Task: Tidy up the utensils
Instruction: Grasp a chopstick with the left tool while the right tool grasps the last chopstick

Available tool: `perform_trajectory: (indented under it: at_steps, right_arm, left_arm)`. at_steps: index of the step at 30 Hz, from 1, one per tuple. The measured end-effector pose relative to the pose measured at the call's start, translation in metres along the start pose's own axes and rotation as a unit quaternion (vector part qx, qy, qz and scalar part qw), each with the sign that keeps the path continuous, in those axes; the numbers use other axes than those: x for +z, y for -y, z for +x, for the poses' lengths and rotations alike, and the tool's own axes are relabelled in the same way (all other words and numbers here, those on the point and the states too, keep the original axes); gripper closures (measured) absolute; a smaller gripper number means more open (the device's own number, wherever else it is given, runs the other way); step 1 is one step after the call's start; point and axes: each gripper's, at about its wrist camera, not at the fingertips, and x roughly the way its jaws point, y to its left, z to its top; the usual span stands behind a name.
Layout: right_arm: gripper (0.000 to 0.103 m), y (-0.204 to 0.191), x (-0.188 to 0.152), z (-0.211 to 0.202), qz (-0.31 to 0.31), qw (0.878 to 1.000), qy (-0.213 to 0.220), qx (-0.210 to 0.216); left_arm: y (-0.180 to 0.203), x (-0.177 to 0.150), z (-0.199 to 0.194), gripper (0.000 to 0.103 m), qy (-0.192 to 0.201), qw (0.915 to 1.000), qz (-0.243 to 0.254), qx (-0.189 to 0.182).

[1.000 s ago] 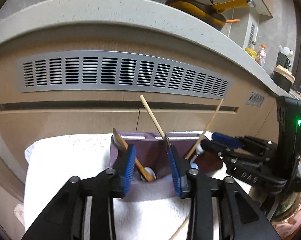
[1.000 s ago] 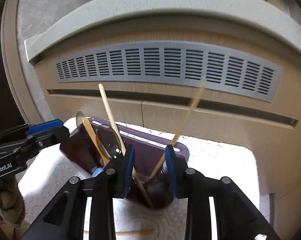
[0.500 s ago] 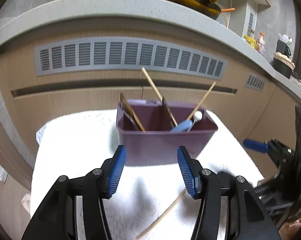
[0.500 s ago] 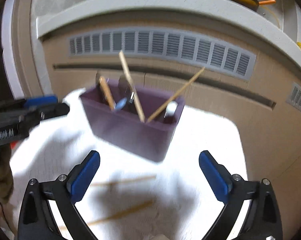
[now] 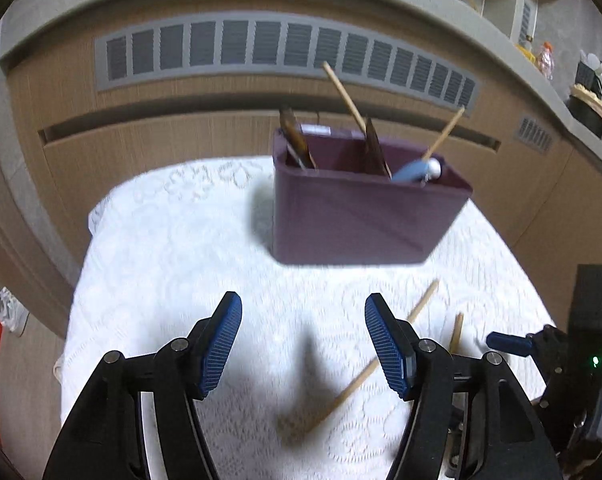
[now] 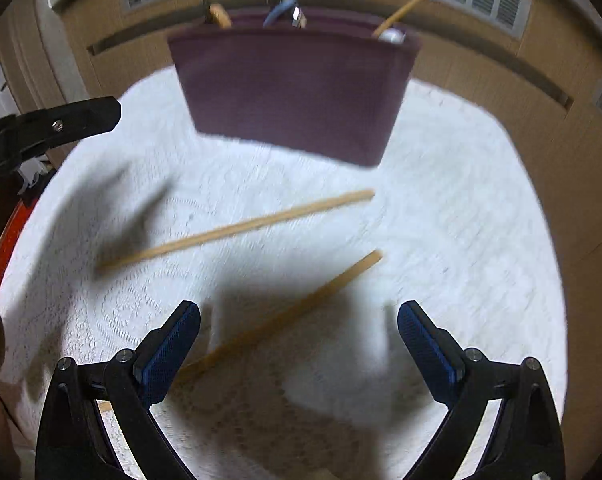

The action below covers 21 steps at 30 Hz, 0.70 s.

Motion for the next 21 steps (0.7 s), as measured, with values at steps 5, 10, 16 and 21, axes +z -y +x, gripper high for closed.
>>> perform_trajectory:
  at_steps: [5, 10, 16, 21]
  right_arm:
    - [0.013, 0.007, -0.012, 0.0, -0.005, 1.0, -0.018, 0.011]
    - [0.048, 0.021, -0.021, -0.012, -0.019, 1.0, -0.015, 0.017]
    - [0.091, 0.04, -0.021, -0.021, -0.014, 0.998, -0.027, 0.046]
    - [0.094, 0.053, -0.025, -0.024, -0.004, 0.999, -0.021, 0.041]
  left_arm:
    - [0.001, -0.015, 0.007, 0.037, -0.026, 0.9996, 0.012, -0.007]
    - [0.004, -0.021, 0.012, 0.037, -0.039, 0.999, 0.011, -0.016]
    - [0.014, -0.024, 0.01, 0.035, -0.044, 0.9982, 0.028, -0.029]
    - [0.035, -0.026, 0.009, 0.036, -0.049, 0.9949, 0.064, -0.061]
